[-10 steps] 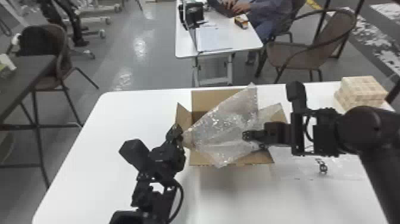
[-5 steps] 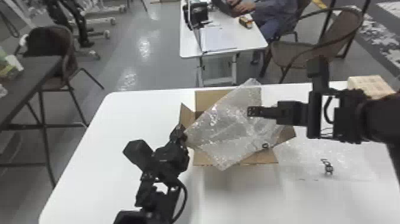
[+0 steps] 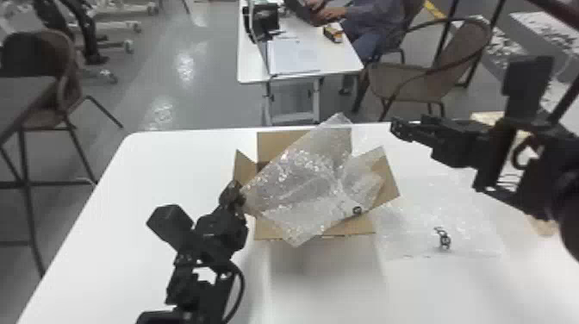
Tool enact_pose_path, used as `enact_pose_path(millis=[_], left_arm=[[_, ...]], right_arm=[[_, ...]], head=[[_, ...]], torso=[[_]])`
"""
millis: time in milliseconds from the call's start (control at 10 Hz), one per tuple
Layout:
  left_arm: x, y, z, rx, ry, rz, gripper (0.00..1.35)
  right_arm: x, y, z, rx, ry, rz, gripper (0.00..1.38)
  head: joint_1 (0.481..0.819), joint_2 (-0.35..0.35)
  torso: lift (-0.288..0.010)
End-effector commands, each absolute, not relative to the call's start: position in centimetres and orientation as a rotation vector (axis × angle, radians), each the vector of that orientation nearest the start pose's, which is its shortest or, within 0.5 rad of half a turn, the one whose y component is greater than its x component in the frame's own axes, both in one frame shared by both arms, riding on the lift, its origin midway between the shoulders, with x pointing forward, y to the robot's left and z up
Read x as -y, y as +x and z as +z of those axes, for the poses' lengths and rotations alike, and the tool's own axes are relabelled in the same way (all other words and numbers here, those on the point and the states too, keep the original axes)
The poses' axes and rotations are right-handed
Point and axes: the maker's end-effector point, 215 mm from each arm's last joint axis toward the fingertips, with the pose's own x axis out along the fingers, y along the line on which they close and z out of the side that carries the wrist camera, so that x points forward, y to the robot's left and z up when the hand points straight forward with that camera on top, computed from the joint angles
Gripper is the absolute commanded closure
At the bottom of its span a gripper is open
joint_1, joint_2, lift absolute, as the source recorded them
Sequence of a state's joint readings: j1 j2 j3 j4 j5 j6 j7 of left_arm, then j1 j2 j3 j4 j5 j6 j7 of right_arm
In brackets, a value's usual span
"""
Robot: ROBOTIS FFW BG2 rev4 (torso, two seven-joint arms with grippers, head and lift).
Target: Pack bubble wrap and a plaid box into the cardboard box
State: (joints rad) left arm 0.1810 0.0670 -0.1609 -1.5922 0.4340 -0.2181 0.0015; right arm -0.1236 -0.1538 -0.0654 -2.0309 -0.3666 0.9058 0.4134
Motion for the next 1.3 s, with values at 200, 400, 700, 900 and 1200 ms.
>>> enact_pose_path(millis=[200,400,700,900,1200], left_arm=[[-18.9,52.3,-38.1,0.013,-0.394,-0.067,1.19],[-19.3,52.1,-38.5,0.006,-0.395,-0.059,1.19],[-19.7,51.9,-38.8,0.002,-0.406,-0.049,1.19],[-19.6,51.9,-38.9,0.002,-0.407,-0.053,1.19],[-19.7,51.8,-38.9,0.004,-0.414,-0.05,1.19]], right_arm=[[25.2,53.5,-27.7,-0.029,0.106,0.414,0.52],[30.6,50.3,-30.6,-0.004,0.1,0.327,0.52],[39.3,44.6,-33.5,-0.022,-0.003,0.145,0.52],[43.9,42.5,-35.8,-0.054,-0.008,0.071,0.52],[48.9,40.6,-38.1,-0.084,0.012,-0.028,0.52]], head=[[0.695,-0.013],[0.695,-0.067],[0.695,-0.154],[0.695,-0.231],[0.695,-0.304]], torso=[[-0.095],[-0.095],[-0.095],[-0.095],[-0.095]])
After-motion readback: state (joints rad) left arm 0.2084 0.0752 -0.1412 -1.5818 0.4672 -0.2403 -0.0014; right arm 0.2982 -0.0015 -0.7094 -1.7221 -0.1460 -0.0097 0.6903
